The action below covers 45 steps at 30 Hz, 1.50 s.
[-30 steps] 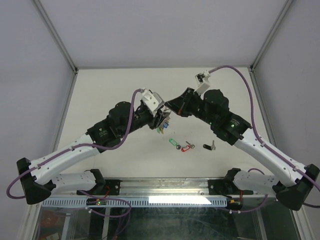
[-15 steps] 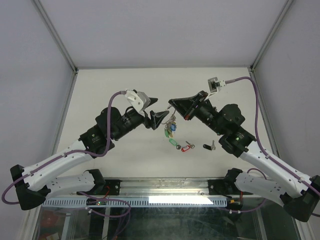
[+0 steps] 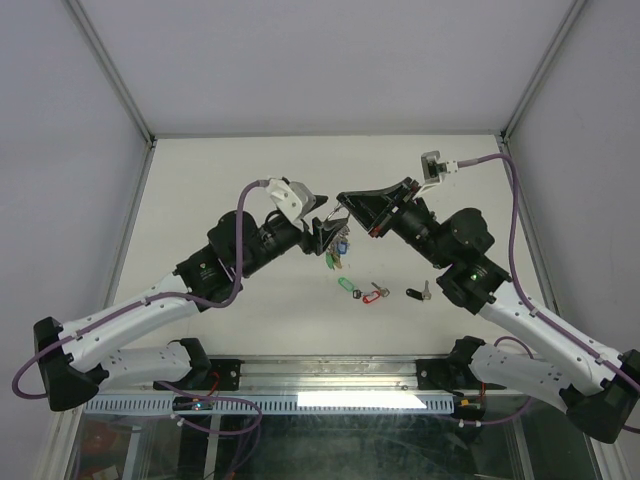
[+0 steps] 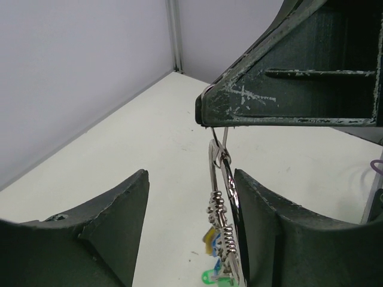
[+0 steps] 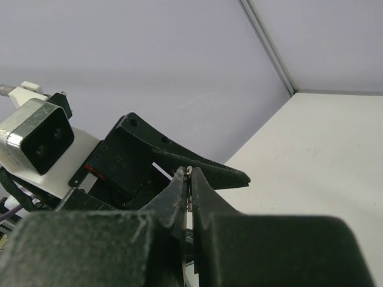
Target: Put the keys on the keyring
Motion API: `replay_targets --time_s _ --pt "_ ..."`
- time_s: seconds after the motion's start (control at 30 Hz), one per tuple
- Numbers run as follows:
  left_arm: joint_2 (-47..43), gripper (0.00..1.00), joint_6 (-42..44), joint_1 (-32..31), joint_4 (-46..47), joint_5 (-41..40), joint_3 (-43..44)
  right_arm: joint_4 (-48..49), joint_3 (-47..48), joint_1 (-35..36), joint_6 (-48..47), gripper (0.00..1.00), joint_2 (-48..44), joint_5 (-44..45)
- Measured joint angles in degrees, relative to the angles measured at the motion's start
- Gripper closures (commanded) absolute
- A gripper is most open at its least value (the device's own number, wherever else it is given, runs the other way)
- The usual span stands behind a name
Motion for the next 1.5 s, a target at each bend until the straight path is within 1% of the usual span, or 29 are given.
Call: replay_targets --time_s 0.13,0.37,0.6,0.67,0.73,0.77,0.8,0.9,0.97,1.13,1.17,1.2,1.3,1.5 --pt "0.1 0.47 0.7 -0.5 0.2 -0.8 0.7 0.2 -0.3 0.0 -0.2 1.00 0.0 0.0" --pt "0.3 0.56 2.2 -0.9 0.6 -2.1 2.8 0.3 -1.6 0.0 -1.0 1.00 0.2 0.0" --pt "1.7 0.65 2.8 -1.2 0.6 -2.2 3.0 0.3 -1.9 0.0 -1.6 1.00 0.3 0.0" --pt "2.0 0.71 3.0 -1.2 0.7 -2.1 3.1 0.3 -1.9 0.0 -1.7 1.00 0.3 0.0" --pt "2.1 0.81 3.2 -1.2 0.6 -2.1 3.2 0.3 -1.9 0.0 -1.7 1.00 0.3 0.0" --pt "2.3 0.89 3.3 -1.6 0.6 -2.1 3.4 0.3 -1.9 -0.1 -1.8 1.00 0.3 0.0" --pt "2.4 1.00 3.3 -1.7 0.6 -2.0 3.4 0.3 -1.9 -0.2 -1.8 1.00 0.3 0.0" --pt "2.5 1.00 3.6 -2.0 0.5 -1.9 3.5 0.5 -2.1 -0.3 -2.0 1.00 0.3 0.0" --pt "2.5 1.00 3.8 -2.0 0.2 -1.8 3.5 1.0 -2.5 -0.3 -2.1 0.89 0.3 0.1" --pt "2.5 1.00 5.0 -2.0 -1.2 -1.8 3.5 -0.4 -2.8 -0.2 -2.3 0.89 -0.2 0.1" --pt "2.4 1.00 5.2 -2.0 -1.6 -1.8 3.5 -1.6 -2.8 -0.2 -2.3 0.62 -0.7 0.2" --pt "2.4 1.00 5.4 -2.0 -1.9 -1.8 3.6 -2.6 -2.6 -0.2 -2.3 0.59 -1.0 0.2" --pt "2.4 1.00 6.4 -2.0 -3.5 -1.8 3.7 -8.0 -0.3 -0.2 -2.6 0.59 -1.5 3.5" --pt "2.4 1.00 8.2 -2.4 -6.8 -2.1 4.2 -17.5 6.1 -0.2 -2.4 0.66 -1.6 8.5"
